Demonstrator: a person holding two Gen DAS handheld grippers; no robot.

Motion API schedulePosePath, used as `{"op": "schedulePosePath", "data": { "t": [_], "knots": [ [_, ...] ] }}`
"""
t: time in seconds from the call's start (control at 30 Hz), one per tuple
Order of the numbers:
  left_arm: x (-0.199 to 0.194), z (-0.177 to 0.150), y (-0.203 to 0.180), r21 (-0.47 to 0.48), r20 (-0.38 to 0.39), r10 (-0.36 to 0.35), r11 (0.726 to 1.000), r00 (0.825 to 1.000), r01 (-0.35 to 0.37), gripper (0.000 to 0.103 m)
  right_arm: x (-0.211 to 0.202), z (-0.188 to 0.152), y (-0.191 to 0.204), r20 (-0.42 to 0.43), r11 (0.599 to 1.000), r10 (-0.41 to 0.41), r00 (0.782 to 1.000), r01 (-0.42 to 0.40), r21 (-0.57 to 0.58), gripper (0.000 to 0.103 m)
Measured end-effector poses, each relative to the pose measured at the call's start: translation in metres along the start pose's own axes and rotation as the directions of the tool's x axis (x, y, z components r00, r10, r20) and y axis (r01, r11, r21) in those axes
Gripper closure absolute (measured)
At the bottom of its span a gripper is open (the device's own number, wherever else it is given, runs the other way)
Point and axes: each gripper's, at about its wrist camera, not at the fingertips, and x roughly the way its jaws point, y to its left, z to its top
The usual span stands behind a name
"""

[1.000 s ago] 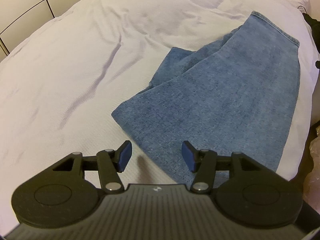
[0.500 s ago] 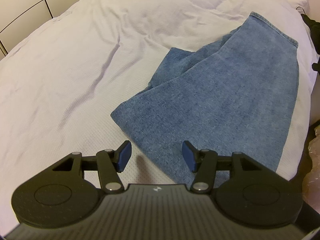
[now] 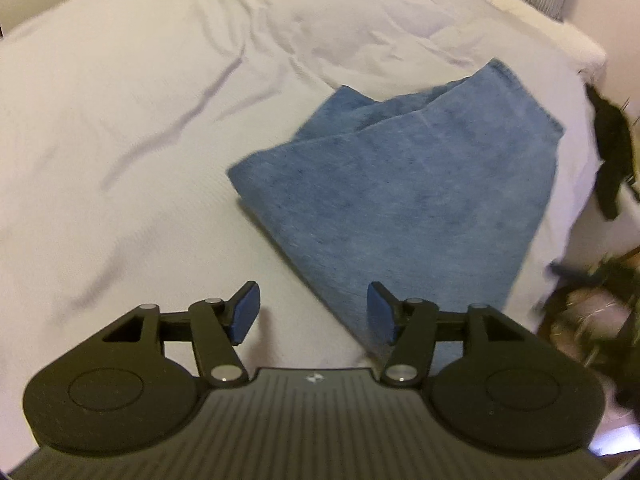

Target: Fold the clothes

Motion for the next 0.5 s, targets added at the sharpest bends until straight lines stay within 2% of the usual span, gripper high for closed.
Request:
{"op": "schedulePosePath", "data": {
  "t": [0.13,0.27,0.3,0.37,0.43,0.5],
  "knots": [
    [0.008,-0.001,0.008,-0.074,-0.017,-0.049,0.996,0.999,0.048,0.047,0.011,-0.003,0.067,0.016,0.977,0.057,0.998,-0.052,-0.208,0.047],
    [0.018,-0.002,0.014,-0.108,-0.036,-0.061,0.993,0.997,0.057,0.045,0.017,-0.007,0.116,0.037,0.921,0.067,0.997,-0.048,-0.386,0.039],
    [0.019,-0.002,0.014,-0.109,-0.035,-0.063,0.992,0.997,0.059,0.045,0.020,-0.010,0.127,0.052,0.895,0.038,0.998,-0.011,-0.445,0.039],
    [0.019,-0.001,0.014,-0.107,-0.031,-0.061,0.993,0.998,0.058,0.045,0.027,-0.017,0.150,0.098,0.814,-0.027,0.995,0.079,-0.575,0.037],
    [0.019,0.001,0.015,-0.107,-0.023,-0.055,0.993,0.998,0.052,0.045,0.039,-0.028,0.167,0.109,0.727,-0.086,0.990,0.137,-0.672,0.037],
    [0.020,0.004,0.017,-0.109,-0.014,-0.048,0.993,0.999,0.046,0.045,0.056,-0.041,0.177,0.119,0.655,-0.164,0.979,0.198,-0.729,0.043]
  ]
}}
